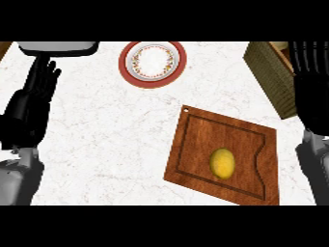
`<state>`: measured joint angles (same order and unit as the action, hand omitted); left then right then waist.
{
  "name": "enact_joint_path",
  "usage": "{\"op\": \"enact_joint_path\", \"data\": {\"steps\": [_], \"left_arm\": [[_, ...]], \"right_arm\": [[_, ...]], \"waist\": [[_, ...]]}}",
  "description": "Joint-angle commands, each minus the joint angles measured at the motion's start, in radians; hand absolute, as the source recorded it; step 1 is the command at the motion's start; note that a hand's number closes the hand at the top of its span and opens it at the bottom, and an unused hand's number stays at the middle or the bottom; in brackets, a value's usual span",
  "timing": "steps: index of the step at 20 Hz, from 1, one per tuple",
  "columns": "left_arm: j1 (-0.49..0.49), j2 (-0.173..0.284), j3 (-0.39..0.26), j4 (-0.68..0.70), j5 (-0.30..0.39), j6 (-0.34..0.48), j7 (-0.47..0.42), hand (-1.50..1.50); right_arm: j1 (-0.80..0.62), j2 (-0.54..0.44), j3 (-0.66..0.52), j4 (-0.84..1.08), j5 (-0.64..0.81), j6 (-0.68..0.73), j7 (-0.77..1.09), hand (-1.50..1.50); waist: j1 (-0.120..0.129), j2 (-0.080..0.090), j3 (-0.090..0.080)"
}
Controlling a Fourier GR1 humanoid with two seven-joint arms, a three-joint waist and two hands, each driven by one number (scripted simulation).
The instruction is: Pick the lemon from the cutting board and place it in the basket
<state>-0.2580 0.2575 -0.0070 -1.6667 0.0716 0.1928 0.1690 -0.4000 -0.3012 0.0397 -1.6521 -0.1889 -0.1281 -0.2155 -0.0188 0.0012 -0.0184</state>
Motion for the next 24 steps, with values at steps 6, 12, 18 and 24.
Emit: {"op": "enact_joint_path", "data": {"steps": [6,12,18,24], "left_arm": [[0.11,0.091,-0.009,0.158,-0.066,-0.063,0.058,0.0],[0.109,0.061,-0.046,0.214,-0.063,-0.09,0.072,0.0],[0.108,0.077,-0.026,0.218,-0.064,-0.091,0.064,0.0],[0.082,0.072,-0.024,0.23,-0.067,-0.083,0.089,0.0]], "right_arm": [[0.376,0.155,-0.144,0.09,-0.274,0.11,-0.242,1.5],[0.479,0.297,0.187,-0.041,0.099,-0.247,-0.662,-1.5],[0.651,0.202,0.131,-0.065,0.339,-0.506,-0.377,-1.5],[0.879,-0.066,0.141,-0.175,0.557,-0.425,-0.101,-1.5]], "waist": [[-0.02,0.012,0.027],[0.002,-0.003,0.018],[-0.017,-0.006,0.011],[-0.035,-0.001,0.003]]}}
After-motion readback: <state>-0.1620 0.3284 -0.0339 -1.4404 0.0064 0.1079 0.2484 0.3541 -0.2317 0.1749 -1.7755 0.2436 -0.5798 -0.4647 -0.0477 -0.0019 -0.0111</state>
